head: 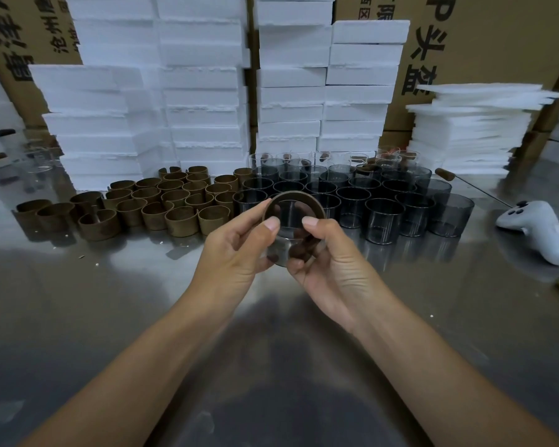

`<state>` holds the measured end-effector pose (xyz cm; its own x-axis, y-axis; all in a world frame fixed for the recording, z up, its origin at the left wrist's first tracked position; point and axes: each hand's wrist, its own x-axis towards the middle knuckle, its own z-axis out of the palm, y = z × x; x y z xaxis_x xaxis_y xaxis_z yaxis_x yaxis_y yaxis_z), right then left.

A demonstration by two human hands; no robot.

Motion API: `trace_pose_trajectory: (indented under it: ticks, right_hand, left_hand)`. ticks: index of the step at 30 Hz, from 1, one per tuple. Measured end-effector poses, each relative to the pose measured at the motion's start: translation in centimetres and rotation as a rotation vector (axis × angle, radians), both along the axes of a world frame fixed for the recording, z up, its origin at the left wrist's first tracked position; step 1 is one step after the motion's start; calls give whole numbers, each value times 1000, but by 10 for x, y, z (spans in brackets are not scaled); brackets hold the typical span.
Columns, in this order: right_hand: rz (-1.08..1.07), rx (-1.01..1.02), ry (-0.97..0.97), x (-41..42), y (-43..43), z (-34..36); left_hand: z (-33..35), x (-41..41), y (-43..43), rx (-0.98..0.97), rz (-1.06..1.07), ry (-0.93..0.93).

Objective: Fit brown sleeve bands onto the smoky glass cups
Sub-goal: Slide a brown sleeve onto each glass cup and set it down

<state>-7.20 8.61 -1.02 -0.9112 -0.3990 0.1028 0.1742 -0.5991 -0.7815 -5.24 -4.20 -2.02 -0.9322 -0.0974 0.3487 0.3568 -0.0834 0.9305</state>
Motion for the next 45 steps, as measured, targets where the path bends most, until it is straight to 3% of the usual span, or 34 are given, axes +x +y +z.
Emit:
trace_pose_trajectory:
  ticks: [14, 24, 30, 38, 45]
  right_hand:
    - [-65, 130, -61, 0, 2, 0]
    - [-13, 80, -82, 0, 3, 2]
    - [-102, 359, -110, 1, -1, -2]
    - [8, 59, -231, 4, 2, 3]
    - [82, 0, -191, 5, 3, 5]
  left_hand:
    - [2, 1, -5, 104, 41, -62]
    - [1, -3, -9, 206, -93, -122]
    - [-1, -3, -13, 274, -319, -222]
    - [0, -3, -16, 259, -378, -167]
    - [0, -4, -15, 367, -425, -163]
